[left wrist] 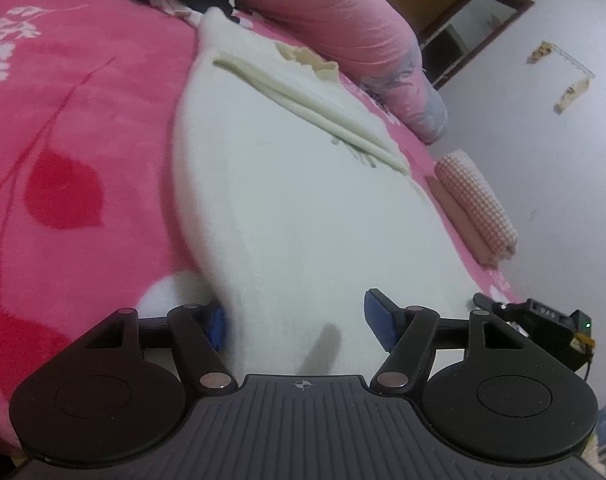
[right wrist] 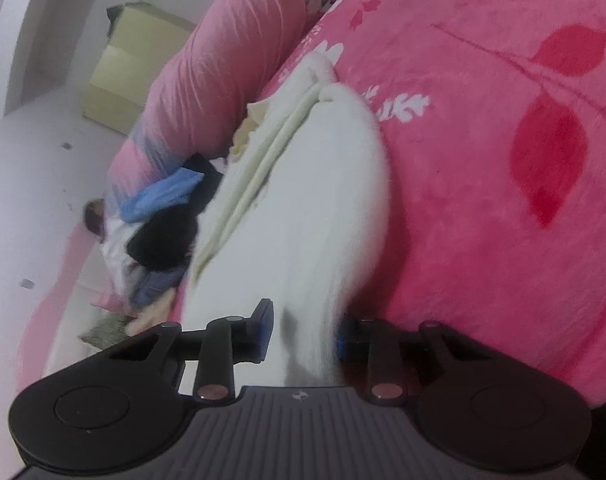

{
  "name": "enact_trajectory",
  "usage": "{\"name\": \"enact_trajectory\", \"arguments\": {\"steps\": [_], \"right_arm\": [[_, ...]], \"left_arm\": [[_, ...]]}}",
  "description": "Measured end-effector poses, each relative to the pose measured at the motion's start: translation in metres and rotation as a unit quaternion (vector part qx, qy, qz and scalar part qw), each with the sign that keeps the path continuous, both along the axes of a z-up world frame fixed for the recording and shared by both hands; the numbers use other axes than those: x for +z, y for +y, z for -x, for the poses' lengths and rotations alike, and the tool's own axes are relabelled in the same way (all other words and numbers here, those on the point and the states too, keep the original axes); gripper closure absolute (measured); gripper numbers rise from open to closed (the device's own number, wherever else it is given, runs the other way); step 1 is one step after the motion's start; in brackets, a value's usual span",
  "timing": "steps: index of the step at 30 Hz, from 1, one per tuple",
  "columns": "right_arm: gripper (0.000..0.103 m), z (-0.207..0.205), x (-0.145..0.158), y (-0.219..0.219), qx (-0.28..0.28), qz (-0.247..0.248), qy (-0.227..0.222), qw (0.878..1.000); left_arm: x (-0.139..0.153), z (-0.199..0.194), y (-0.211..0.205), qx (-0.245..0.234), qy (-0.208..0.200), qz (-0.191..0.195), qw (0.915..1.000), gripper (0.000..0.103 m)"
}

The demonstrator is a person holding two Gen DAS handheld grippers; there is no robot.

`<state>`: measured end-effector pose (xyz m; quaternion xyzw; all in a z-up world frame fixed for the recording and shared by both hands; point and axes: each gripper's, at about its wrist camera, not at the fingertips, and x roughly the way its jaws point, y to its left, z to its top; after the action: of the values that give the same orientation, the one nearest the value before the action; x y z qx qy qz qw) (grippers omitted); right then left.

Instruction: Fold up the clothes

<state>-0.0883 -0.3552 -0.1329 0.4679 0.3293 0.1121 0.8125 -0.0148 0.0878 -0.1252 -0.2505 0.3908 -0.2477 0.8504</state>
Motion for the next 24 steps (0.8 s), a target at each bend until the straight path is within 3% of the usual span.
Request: {"name": "enact_trajectory", "arguments": {"steps": [2,5,9,19,21,24], "right_arm": [[0.074,-0.001,-0.004,0.0,0.005,-0.024,-0.009,1.0],[0.075,-0.009,-0.007,0.006,0.015,-0.017,-0.005,1.0],[0.077,-0.02,-0.008,0.015,0.026,0.006,0.002,1.0],[0.075,-0.025,-0.011,0.016,0.031,0.006,0.009,0.999],[0.077,-0.024,-0.01,0.019,0.029,0.02,0.005,0.999],[0.082,-0.021,-0.007,0.023,0.031,0.044,-0.003,0.999]], "left_arm": [[0.002,-0.001,0.001,0.003,-0.001,0.006,1.0,0.04],[0.006,-0.002,0.001,-0.003,-0.01,0.023,0.9997,0.045],[-0.001,-0.011,-0.01,-0.008,0.005,-0.011,0.9999,0.046],[0.002,-0.009,-0.023,-0.012,-0.006,-0.026,0.9996,0.025],[0.004,-0.009,-0.025,-0.01,0.0,-0.033,0.9994,0.025],[0.005,-0.009,-0.025,0.015,0.014,-0.035,0.9992,0.035]]}}
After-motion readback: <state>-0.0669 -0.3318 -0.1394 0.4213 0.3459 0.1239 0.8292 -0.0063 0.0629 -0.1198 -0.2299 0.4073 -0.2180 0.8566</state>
